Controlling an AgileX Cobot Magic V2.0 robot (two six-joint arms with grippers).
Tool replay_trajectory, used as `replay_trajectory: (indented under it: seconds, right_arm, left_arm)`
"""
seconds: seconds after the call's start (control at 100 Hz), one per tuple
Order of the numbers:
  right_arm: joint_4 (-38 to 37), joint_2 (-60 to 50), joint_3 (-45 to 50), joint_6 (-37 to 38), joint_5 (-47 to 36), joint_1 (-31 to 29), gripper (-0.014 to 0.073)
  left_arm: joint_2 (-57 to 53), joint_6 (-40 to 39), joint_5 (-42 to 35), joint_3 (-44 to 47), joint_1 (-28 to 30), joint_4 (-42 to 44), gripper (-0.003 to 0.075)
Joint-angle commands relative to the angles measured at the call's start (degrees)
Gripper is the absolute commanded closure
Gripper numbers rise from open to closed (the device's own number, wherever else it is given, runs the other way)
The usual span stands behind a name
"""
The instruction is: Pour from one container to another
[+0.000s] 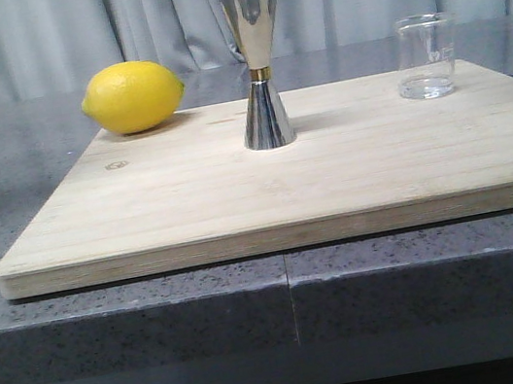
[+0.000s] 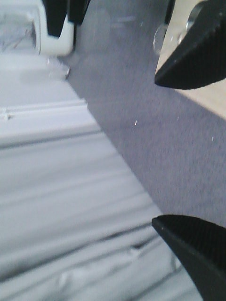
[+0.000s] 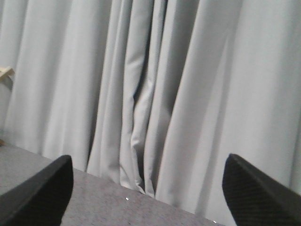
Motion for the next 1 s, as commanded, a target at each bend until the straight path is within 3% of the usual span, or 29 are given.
replay_trajectory:
  seconds: [0.0, 0.15, 0.25, 0.39, 0.57, 0.75, 0.99]
  right_arm:
    - [2.55, -3.28, -4.85, -0.36, 4.68, -0.44, 0.0006]
    - [2.75, -6.97, -10.8, -0.36, 15.48, -0.44, 0.0006]
    - [2.75, -9.99, -14.63, -0.36, 27.15, -0.44, 0.0006]
    - [2.75, -14.95, -18.72, -0.36, 44.41, -0.44, 0.0006]
    - [2.75, -21.56, -19.73, -0.36, 56.09, -0.44, 0.0006]
    - [2.75, -26.79, -19.73, -0.36, 65.45, -0.44, 0.0006]
    - [5.81, -32.21, -19.6, -0.36, 82.19, -0.44, 0.0006]
  left_arm:
    - [-5.32, -3.25, -6.36, -2.54, 2.3, -5.42, 0.0206]
    - [-11.13, -8.42, -21.13, -2.54, 5.44, -5.76, 0.0206]
    - [-14.99, -13.89, -29.26, -2.54, 6.83, -4.74, 0.0206]
    - [-19.88, -23.5, -35.17, -2.54, 7.43, 3.11, 0.0209]
    - [-26.0, -41.37, -36.52, -0.46, 7.43, 21.86, 0.0244]
    - [-32.84, -57.28, -32.82, 3.39, 7.43, 39.67, 0.0248]
    - [-42.57, -70.53, -25.53, 11.56, 7.43, 52.0, 0.0249]
